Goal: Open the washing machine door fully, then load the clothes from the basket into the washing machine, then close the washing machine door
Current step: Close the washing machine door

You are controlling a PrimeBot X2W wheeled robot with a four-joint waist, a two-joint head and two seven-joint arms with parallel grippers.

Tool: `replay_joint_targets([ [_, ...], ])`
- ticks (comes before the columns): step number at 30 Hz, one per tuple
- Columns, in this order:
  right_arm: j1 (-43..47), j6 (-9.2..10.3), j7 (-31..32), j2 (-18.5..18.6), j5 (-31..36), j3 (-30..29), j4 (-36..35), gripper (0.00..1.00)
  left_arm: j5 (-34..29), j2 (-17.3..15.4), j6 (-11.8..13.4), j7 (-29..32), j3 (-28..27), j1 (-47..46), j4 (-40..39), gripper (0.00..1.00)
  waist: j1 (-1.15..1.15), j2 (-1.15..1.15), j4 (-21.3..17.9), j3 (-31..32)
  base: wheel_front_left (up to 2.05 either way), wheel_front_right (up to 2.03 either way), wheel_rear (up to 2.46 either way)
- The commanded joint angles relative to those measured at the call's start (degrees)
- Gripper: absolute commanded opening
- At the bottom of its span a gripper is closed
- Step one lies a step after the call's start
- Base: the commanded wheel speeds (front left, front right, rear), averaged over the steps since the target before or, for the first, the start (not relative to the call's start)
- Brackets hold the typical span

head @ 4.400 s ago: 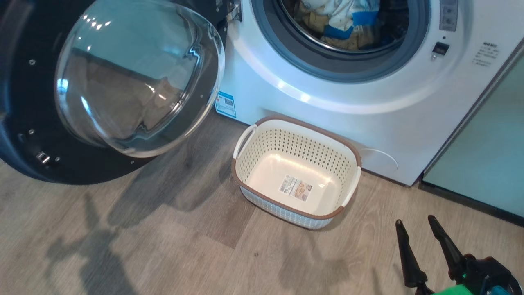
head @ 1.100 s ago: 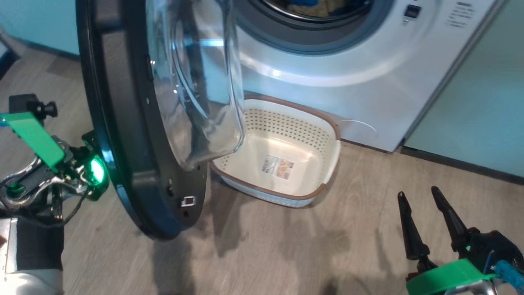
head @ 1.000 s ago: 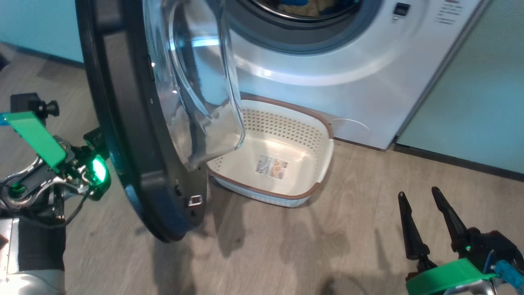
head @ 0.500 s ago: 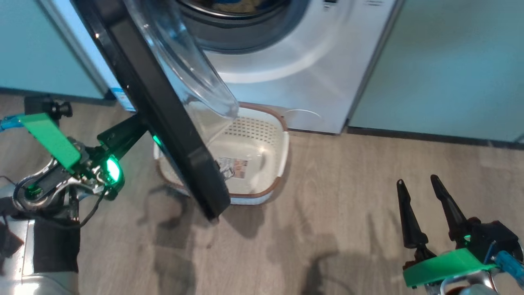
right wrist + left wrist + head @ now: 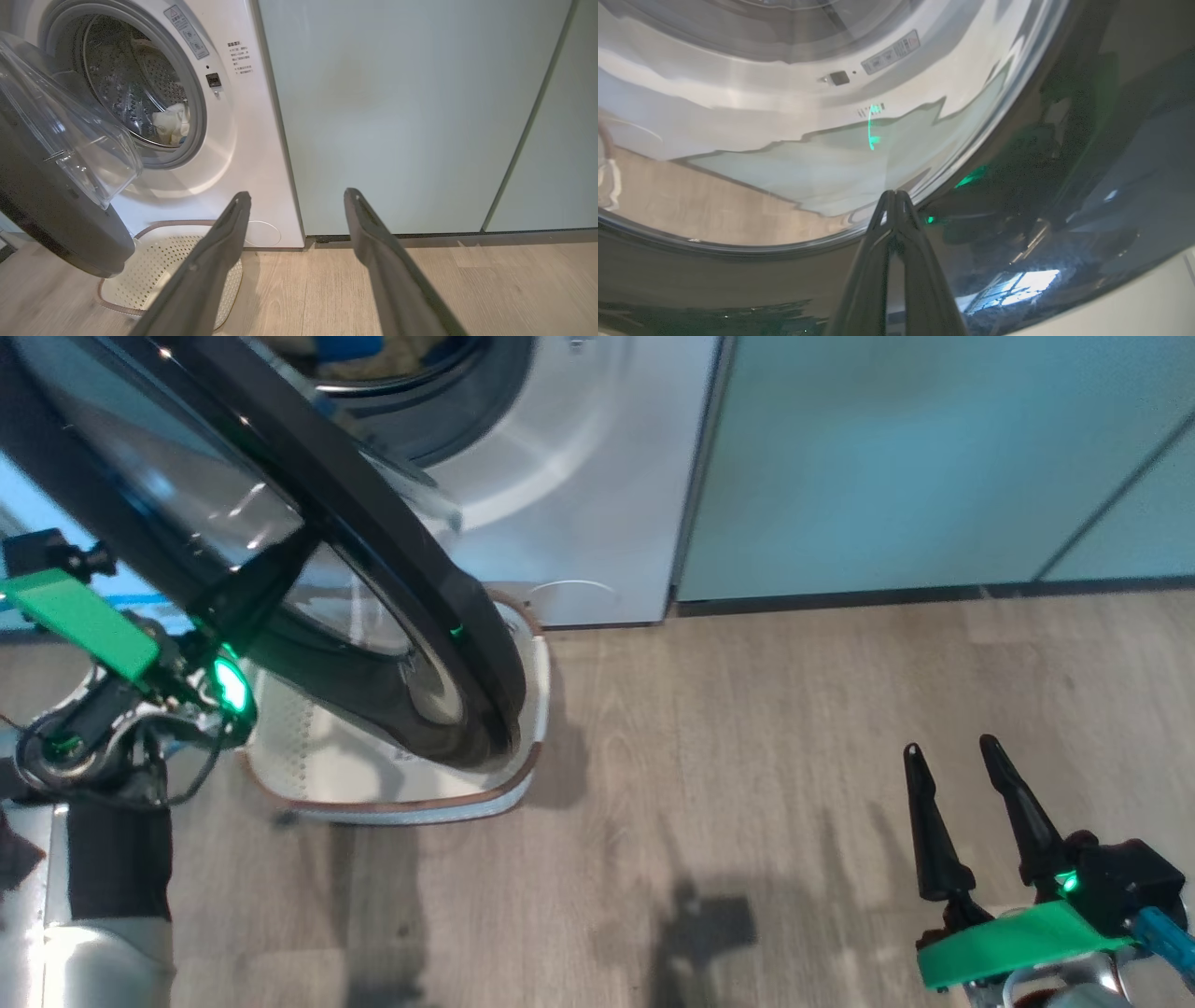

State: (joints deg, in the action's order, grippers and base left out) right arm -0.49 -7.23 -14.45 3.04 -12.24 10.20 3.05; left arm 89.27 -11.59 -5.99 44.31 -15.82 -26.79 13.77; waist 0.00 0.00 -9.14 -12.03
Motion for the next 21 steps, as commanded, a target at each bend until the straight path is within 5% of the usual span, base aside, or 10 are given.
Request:
replay_joint_targets([
  [1, -2.0, -0.25, -0.5, -0.1, -0.4, 1.3, -2.1, 1.0, -0.6, -2.0, -0.8, -1.0, -2.8, -3.3, -0.7, 0.0, 0.0, 0.0, -2.1, 0.1, 0.0, 0.0, 0.0],
  [21, -1.4, -0.25, -0.5, -0.2, -0.9, -0.2, -2.8, 1.0, 0.5, -2.2, -1.5, -2.6, -5.3, -3.4, 0.3, 0.0, 0.0, 0.0, -3.3, -0.1, 0.0, 0.0, 0.0],
])
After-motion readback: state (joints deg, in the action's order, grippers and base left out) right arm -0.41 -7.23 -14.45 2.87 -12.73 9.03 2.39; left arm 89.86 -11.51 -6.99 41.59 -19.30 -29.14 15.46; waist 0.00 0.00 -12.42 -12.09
